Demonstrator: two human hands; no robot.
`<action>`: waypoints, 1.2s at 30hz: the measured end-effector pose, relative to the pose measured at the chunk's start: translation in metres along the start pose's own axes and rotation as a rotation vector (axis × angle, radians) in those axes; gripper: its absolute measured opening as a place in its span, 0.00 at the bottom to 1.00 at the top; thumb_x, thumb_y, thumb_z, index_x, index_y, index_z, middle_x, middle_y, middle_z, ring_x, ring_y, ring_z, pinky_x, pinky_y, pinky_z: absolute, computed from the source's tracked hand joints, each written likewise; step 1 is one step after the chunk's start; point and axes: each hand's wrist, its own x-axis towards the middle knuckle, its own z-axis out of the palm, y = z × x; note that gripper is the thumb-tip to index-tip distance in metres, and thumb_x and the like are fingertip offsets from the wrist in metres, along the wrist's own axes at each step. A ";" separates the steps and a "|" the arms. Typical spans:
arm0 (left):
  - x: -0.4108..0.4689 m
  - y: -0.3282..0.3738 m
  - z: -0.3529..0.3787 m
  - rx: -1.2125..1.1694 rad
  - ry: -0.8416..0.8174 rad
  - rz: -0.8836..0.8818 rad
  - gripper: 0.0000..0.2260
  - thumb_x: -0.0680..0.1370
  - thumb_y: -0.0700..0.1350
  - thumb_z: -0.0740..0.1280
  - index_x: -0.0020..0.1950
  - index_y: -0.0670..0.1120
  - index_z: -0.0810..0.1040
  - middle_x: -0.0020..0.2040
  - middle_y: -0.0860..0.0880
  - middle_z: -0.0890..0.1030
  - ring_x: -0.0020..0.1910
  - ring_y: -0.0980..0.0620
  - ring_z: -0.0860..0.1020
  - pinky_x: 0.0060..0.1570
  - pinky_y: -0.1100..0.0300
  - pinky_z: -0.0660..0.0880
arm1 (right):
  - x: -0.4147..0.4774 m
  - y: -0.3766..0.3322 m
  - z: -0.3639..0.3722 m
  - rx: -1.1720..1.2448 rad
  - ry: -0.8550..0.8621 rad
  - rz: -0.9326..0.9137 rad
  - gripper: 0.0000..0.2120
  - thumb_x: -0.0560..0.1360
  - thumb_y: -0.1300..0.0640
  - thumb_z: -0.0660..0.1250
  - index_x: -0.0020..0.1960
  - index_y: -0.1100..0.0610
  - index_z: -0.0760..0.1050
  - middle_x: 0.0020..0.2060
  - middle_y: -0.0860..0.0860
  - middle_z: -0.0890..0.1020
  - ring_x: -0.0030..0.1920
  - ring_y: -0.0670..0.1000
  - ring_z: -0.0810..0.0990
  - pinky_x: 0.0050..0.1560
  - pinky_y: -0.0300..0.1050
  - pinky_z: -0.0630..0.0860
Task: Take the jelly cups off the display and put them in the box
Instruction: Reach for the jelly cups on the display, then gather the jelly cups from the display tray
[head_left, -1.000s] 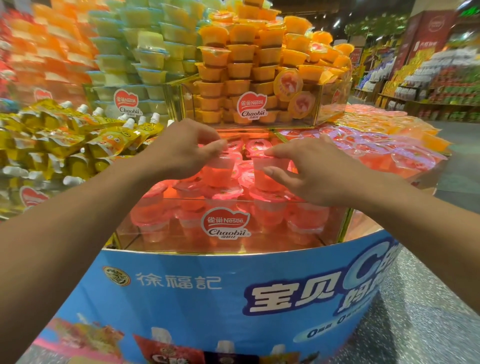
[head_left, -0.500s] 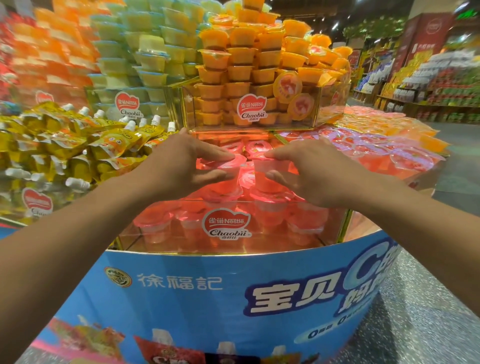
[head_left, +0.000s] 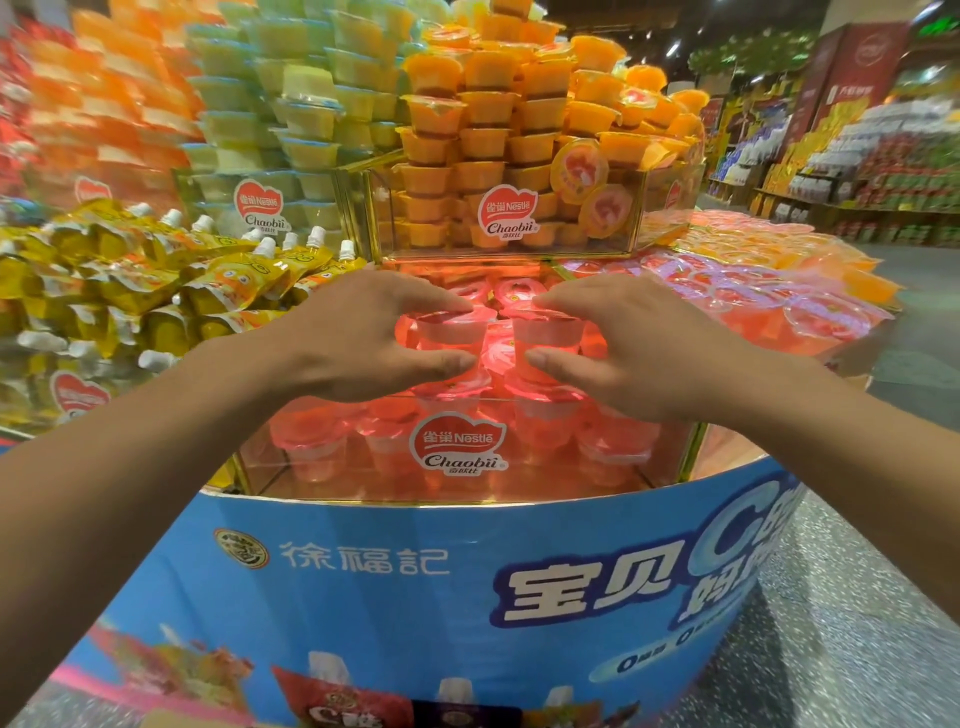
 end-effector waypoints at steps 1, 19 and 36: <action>-0.001 0.000 -0.001 0.016 -0.023 0.010 0.36 0.70 0.73 0.61 0.74 0.58 0.71 0.74 0.56 0.72 0.73 0.55 0.68 0.72 0.46 0.66 | -0.002 -0.002 -0.003 -0.014 -0.013 0.008 0.35 0.76 0.32 0.58 0.77 0.49 0.66 0.75 0.46 0.69 0.75 0.49 0.65 0.75 0.68 0.58; -0.086 0.001 -0.016 0.194 -0.121 0.037 0.40 0.69 0.79 0.46 0.79 0.68 0.48 0.81 0.62 0.46 0.79 0.64 0.39 0.79 0.46 0.39 | -0.059 -0.073 0.011 0.004 -0.009 -0.164 0.40 0.74 0.24 0.42 0.81 0.42 0.51 0.81 0.42 0.52 0.80 0.43 0.43 0.80 0.51 0.45; -0.226 -0.042 0.073 0.150 -0.341 -0.152 0.42 0.68 0.80 0.45 0.79 0.67 0.44 0.81 0.61 0.42 0.77 0.65 0.35 0.79 0.53 0.38 | -0.108 -0.122 0.158 0.078 -0.425 -0.283 0.46 0.70 0.22 0.37 0.82 0.43 0.44 0.82 0.43 0.45 0.80 0.44 0.39 0.78 0.42 0.40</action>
